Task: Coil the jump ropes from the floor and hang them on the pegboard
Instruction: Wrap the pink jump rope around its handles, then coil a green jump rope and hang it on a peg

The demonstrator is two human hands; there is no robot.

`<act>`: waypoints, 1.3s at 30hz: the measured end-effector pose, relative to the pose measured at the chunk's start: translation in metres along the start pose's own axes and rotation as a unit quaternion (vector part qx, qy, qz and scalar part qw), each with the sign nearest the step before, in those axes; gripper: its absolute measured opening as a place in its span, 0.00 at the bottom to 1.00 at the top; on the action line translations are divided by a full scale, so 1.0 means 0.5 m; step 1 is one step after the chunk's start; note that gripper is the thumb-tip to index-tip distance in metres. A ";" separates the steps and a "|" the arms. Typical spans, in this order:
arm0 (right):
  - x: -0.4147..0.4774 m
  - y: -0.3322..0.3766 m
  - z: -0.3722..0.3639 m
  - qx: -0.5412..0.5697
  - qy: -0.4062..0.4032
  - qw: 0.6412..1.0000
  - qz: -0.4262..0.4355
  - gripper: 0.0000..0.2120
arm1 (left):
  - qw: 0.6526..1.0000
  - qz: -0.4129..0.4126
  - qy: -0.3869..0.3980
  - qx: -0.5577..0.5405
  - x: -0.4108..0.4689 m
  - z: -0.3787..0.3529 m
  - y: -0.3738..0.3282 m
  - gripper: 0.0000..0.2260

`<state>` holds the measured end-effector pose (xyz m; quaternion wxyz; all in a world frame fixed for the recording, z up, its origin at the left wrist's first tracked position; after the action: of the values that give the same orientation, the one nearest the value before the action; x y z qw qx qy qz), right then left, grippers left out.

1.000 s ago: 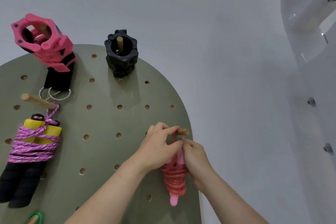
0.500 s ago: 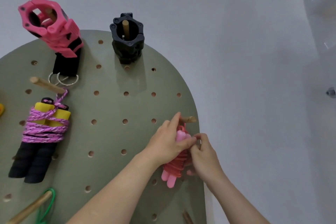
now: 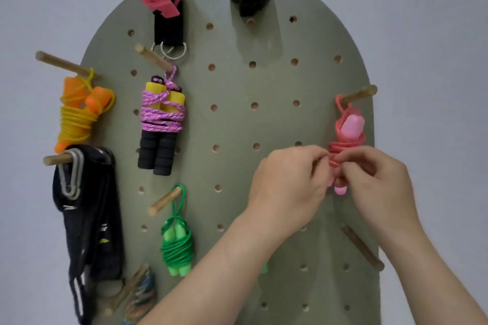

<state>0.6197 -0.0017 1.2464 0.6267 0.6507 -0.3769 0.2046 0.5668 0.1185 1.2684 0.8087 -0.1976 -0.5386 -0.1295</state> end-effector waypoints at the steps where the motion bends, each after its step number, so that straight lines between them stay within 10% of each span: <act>1: -0.019 0.006 -0.011 0.024 0.046 0.999 0.002 0.12 | 1.000 0.016 0.002 -0.002 -0.027 0.013 0.004 0.13; 13: -0.357 0.059 -0.131 0.000 0.448 0.890 -0.082 0.11 | 0.969 0.182 0.122 -0.111 -0.457 0.284 0.095 0.18; 23: -0.866 0.066 -0.174 -0.189 0.580 0.759 -0.230 0.09 | 0.821 0.480 0.280 -0.127 -0.961 0.506 0.172 0.16; 39: -1.557 -0.016 -0.070 -0.198 0.610 0.644 -0.417 0.11 | 0.660 0.607 0.431 0.104 -1.554 0.787 0.213 0.15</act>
<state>0.1407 0.2140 0.6705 0.8479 0.3269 0.3702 0.1931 -0.0110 0.3912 0.6672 0.8649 -0.3174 0.1002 0.3759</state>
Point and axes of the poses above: each hand's wrist, its own x-axis towards the middle knuckle, its own z-axis out of the back of the hand, y = z × x, the point moved 1 cm from there along x, towards the middle knuckle, and after that the axes turned 8 degrees about -y, right-handed, at the moved point
